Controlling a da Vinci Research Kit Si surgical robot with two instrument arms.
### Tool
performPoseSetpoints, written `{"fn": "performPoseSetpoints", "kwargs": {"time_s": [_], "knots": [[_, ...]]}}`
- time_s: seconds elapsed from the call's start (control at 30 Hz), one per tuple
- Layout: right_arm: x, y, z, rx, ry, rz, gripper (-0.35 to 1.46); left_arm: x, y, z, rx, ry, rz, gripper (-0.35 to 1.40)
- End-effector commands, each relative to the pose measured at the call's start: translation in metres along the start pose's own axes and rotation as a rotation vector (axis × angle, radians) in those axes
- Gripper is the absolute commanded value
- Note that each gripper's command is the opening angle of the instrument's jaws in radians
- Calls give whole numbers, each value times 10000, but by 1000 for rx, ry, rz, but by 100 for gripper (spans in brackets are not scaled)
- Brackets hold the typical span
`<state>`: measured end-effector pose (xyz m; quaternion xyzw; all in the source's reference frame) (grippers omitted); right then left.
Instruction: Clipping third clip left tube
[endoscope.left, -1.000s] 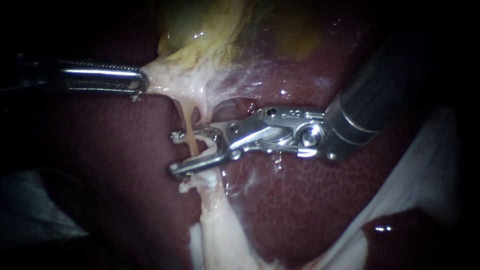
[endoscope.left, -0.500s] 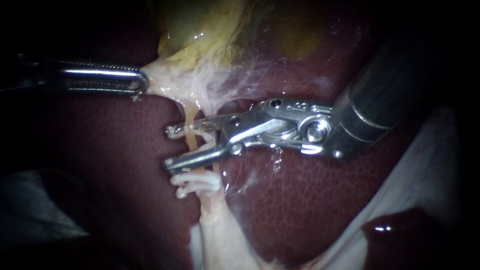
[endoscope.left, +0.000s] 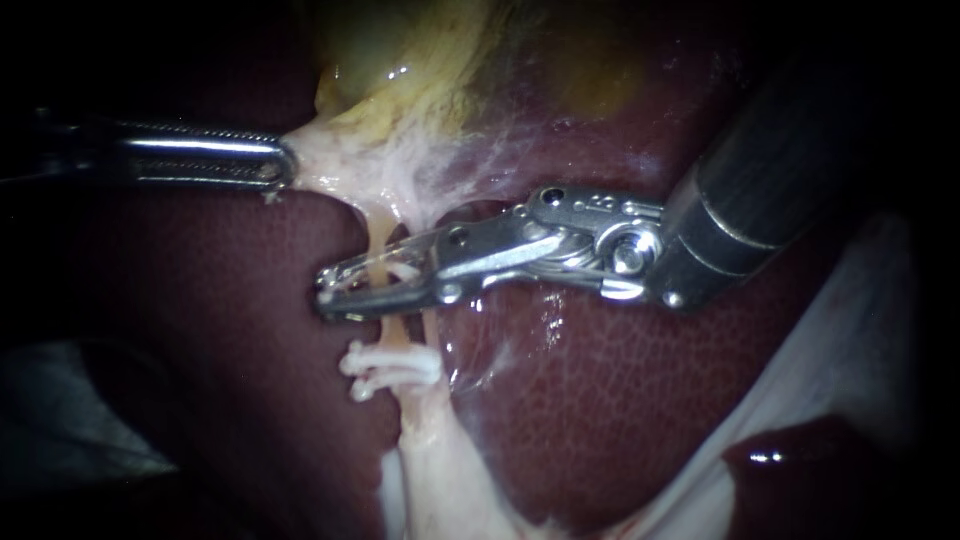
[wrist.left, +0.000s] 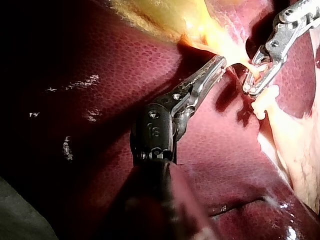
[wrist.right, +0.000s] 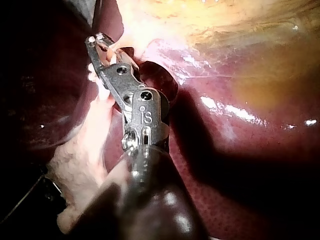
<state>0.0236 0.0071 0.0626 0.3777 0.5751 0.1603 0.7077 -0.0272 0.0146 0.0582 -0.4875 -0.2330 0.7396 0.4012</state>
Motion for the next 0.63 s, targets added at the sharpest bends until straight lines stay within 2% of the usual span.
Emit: {"fn": "performPoseSetpoints", "kwargs": {"time_s": [0.03,0.07,0.63], "knots": [[0,-1,1,1,-1,13,-31,0,0,0,0,0,0,-35],[0,-1,1,0,-2,25,-35,0,0,0,0,0,0,-35],[-3,0,1,2,-5,40,-35,0,0,1,1,0,0,-35]]}}
